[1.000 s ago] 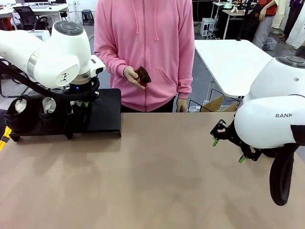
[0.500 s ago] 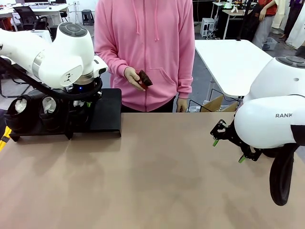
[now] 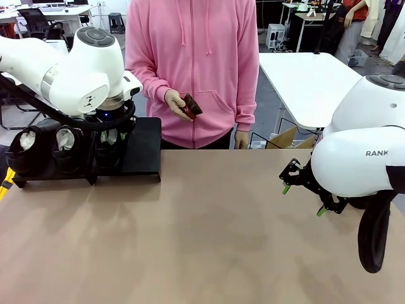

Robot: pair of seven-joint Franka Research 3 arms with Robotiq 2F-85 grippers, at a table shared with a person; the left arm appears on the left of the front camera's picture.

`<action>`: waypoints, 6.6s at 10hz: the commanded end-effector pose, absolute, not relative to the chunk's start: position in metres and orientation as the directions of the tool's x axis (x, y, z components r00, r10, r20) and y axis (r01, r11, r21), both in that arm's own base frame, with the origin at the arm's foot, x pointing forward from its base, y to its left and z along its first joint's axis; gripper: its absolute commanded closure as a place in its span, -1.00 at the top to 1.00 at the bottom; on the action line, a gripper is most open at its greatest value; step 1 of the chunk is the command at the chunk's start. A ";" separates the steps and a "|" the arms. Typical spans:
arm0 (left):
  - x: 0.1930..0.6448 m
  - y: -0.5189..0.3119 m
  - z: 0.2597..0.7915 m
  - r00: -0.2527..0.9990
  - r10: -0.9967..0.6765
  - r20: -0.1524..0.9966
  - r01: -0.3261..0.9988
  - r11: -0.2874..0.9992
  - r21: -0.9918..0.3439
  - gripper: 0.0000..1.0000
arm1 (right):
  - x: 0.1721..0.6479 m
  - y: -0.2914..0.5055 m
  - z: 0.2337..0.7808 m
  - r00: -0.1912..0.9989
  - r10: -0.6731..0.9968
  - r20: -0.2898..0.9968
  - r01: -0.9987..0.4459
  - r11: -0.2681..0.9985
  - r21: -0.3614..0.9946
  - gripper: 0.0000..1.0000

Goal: Organize the shoes by placing them on the stand.
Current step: Place the Shoe from the middle of the table onto the Shoes Stand, then pick up one Shoe and place it in the middle of the table.

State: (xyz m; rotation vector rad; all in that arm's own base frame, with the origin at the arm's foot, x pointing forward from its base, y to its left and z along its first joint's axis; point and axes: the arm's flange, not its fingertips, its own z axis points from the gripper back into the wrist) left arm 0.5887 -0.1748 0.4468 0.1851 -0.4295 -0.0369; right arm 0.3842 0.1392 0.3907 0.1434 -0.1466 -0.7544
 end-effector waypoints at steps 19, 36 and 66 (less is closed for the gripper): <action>0.474 -0.255 0.529 0.785 -0.321 0.529 0.275 0.947 0.166 -0.01 | 0.384 0.140 0.392 0.724 -0.685 0.085 0.664 0.724 0.184 1.00; 0.452 -0.320 0.478 0.726 -0.648 0.228 0.686 0.706 -0.176 -0.01 | 0.508 0.015 0.439 0.946 0.142 0.292 -0.148 0.989 -0.004 1.00; 0.452 -0.320 0.478 0.726 -0.648 0.228 0.686 0.706 -0.176 -0.01 | 0.534 -0.014 0.412 0.903 -0.426 -0.057 0.429 0.901 0.063 -1.00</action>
